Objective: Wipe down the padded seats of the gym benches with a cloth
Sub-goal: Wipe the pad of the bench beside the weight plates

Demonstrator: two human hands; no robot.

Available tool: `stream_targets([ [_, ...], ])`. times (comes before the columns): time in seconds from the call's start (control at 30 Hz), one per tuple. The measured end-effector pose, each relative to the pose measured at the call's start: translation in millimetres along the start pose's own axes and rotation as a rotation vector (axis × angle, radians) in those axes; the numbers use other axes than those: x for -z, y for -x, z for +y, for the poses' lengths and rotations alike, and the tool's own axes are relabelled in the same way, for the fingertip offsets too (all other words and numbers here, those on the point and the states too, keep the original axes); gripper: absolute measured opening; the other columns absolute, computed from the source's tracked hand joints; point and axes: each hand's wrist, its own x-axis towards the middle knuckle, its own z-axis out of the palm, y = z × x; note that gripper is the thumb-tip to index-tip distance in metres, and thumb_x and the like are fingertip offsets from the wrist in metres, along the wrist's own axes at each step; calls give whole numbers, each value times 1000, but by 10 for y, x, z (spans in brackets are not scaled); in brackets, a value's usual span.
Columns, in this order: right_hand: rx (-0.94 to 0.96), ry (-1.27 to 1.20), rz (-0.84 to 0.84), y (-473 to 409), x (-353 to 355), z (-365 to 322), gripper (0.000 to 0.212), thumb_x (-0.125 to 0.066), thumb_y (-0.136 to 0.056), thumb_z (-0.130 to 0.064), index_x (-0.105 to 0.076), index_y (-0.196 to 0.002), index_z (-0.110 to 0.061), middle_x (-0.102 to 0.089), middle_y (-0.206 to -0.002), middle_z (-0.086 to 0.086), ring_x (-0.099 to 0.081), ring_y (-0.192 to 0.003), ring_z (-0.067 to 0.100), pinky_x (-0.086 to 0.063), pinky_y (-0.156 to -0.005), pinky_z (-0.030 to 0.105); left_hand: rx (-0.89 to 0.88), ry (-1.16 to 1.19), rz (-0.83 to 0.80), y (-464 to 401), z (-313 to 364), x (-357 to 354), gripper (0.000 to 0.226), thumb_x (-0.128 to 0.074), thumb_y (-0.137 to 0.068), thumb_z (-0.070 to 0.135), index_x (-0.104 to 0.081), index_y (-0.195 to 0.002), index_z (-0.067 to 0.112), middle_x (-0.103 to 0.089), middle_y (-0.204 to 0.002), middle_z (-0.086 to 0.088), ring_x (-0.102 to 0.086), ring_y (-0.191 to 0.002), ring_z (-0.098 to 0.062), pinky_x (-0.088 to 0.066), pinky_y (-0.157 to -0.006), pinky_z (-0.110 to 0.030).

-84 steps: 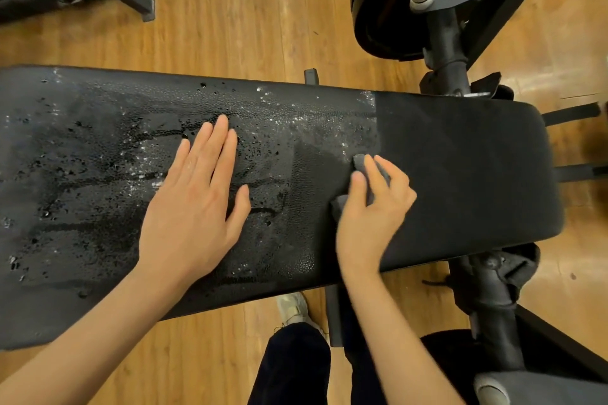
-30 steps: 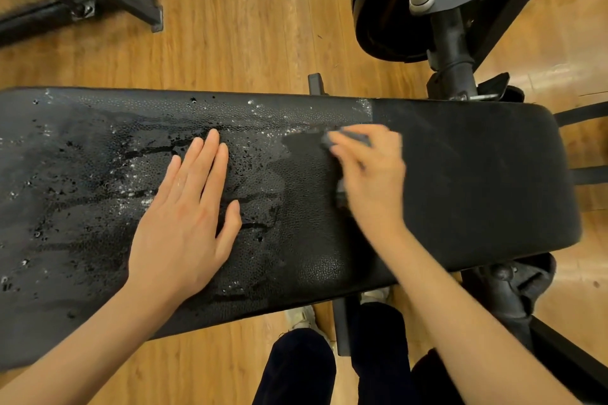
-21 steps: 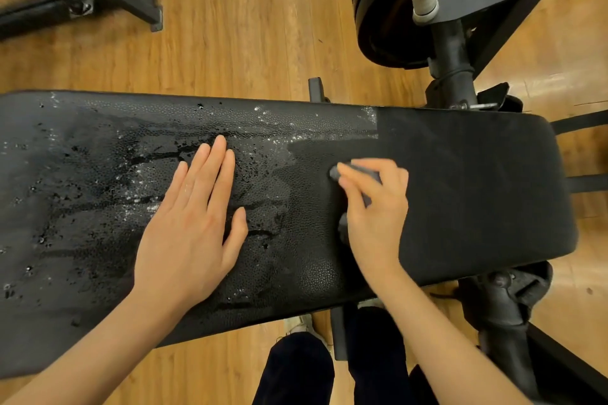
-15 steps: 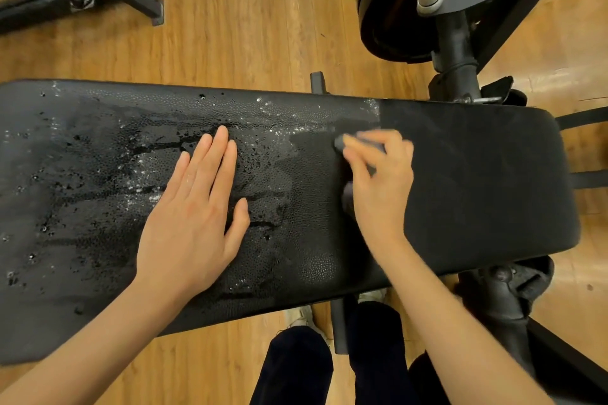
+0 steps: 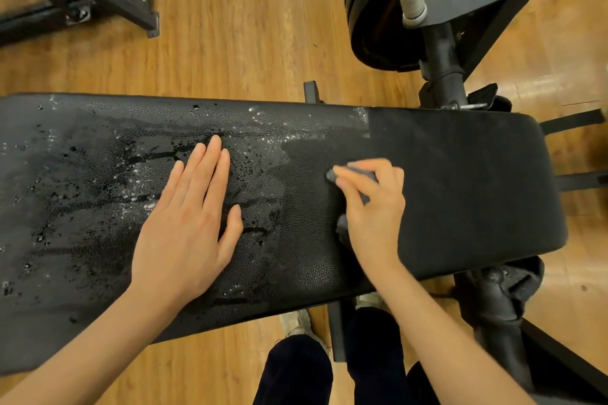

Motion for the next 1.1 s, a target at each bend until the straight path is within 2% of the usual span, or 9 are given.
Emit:
stream_targets([
  [0.17,-101,-37,117,-630,-196,66,15,-67,-91,-10,-76,-101,-16,-58,-103,1,-47,-102,21,-50,-84,34,-1,21,6,-17,-7,6,69,-25,-101,40,-16,-158,4,-9,-168,-8,-7,-155,-22,-4,-126,-36],
  [0.33,-31,-16,38,252,124,75,23,-70,-89,-6,-75,-100,-26,-59,-103,-5,-47,-96,18,-39,-83,12,-19,66,39,-55,-81,33,71,-26,-100,44,-20,-157,3,-12,-167,-9,-7,-155,-24,-1,-126,-36],
  [0.43,-78,-40,103,-346,-31,160,26,-69,-88,-8,-72,-91,-34,-61,-98,3,-47,-97,20,-42,-81,19,20,35,73,-201,-199,63,72,-27,-99,44,-22,-156,0,-14,-166,-14,-9,-154,-30,-5,-125,-44],
  [0.5,-126,-50,167,-827,-120,187,18,-68,-89,-11,-74,-92,-27,-61,-100,8,-46,-99,21,-42,-82,18,70,28,79,-292,-261,66,72,-27,-100,44,-21,-156,0,-15,-166,-15,-11,-154,-31,-7,-125,-45],
  [0.6,-149,-29,155,-637,-76,202,18,-67,-90,-11,-74,-98,-26,-61,-103,5,-46,-100,18,-36,-81,8,76,6,65,-310,-263,35,70,-27,-101,42,-19,-156,0,-13,-166,-15,-11,-154,-30,-8,-126,-44],
  [0.7,-96,-38,79,-99,52,131,17,-68,-91,-10,-76,-99,-23,-61,-103,0,-46,-100,17,-38,-81,11,85,4,64,-294,-251,36,70,-27,-101,42,-17,-157,1,-12,-166,-14,-10,-154,-29,-6,-126,-42],
  [0.93,-211,12,287,-1024,-325,186,15,-65,-89,-5,-76,-98,-11,-63,-100,4,-56,-98,20,-42,-86,14,84,0,67,-307,-242,29,70,-28,-100,41,-17,-157,1,-11,-167,-13,-9,-154,-28,-3,-126,-39],
  [1.0,-145,-44,210,-796,-479,-95,17,-65,-87,-1,-76,-96,-10,-64,-100,4,-55,-97,16,-36,-84,5,88,-1,60,-304,-244,34,71,-27,-100,41,-18,-157,1,-12,-167,-13,-9,-154,-28,-3,-126,-40],
  [1.1,68,-80,27,-645,-505,-244,16,-65,-90,-3,-76,-101,-7,-65,-101,4,-51,-99,13,-40,-87,13,92,-16,46,-305,-233,46,71,-26,-100,42,-19,-157,0,-12,-167,-13,-9,-154,-28,-3,-126,-40],
])
